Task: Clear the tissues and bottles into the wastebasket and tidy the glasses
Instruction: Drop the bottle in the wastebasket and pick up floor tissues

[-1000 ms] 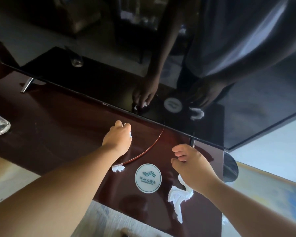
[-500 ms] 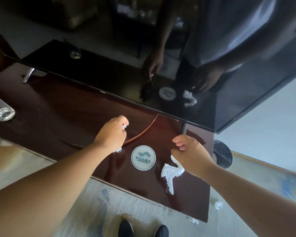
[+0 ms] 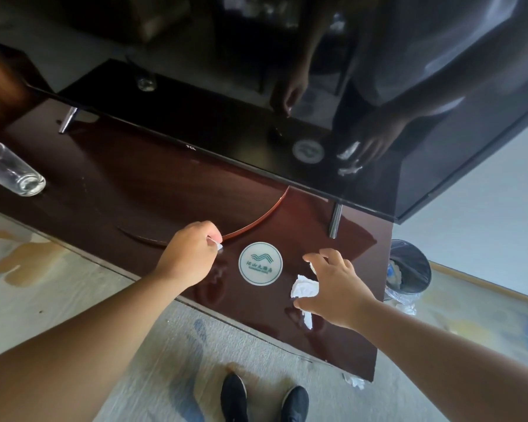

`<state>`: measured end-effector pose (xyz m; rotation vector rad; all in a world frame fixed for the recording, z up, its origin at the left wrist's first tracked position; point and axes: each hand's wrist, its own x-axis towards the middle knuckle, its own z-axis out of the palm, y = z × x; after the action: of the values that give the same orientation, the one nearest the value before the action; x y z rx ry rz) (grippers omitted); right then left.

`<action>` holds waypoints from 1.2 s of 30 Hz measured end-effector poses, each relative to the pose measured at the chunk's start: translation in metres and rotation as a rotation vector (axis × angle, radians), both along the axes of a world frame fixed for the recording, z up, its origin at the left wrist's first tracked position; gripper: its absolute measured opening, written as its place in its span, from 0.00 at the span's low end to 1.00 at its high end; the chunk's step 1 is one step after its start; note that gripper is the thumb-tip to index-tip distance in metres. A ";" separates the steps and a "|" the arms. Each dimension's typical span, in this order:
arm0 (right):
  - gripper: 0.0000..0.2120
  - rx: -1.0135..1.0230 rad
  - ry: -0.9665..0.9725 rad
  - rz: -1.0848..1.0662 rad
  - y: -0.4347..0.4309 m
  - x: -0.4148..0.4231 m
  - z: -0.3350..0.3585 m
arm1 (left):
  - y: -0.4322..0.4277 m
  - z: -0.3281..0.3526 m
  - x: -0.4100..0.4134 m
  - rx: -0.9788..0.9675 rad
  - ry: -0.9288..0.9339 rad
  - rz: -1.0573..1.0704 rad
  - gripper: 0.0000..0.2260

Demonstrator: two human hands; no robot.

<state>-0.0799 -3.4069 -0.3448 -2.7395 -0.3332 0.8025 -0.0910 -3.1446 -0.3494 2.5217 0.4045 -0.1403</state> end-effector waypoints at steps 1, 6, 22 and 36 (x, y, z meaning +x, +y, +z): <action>0.42 -0.016 0.000 0.012 0.001 0.000 -0.002 | 0.000 -0.001 -0.002 -0.007 0.012 0.002 0.10; 0.40 -0.089 0.002 0.086 0.005 -0.002 -0.013 | 0.002 -0.004 -0.012 -0.068 0.016 0.024 0.10; 0.14 -0.098 0.025 0.090 0.011 -0.011 -0.031 | 0.000 -0.016 -0.022 0.009 0.033 0.010 0.09; 0.12 0.193 -0.061 -0.053 0.028 0.004 0.010 | -0.008 -0.033 -0.047 0.110 0.047 -0.058 0.18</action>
<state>-0.0754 -3.3793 -0.3350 -2.5838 -0.3304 0.6390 -0.1378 -3.1529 -0.3823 2.6438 0.3669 -0.2053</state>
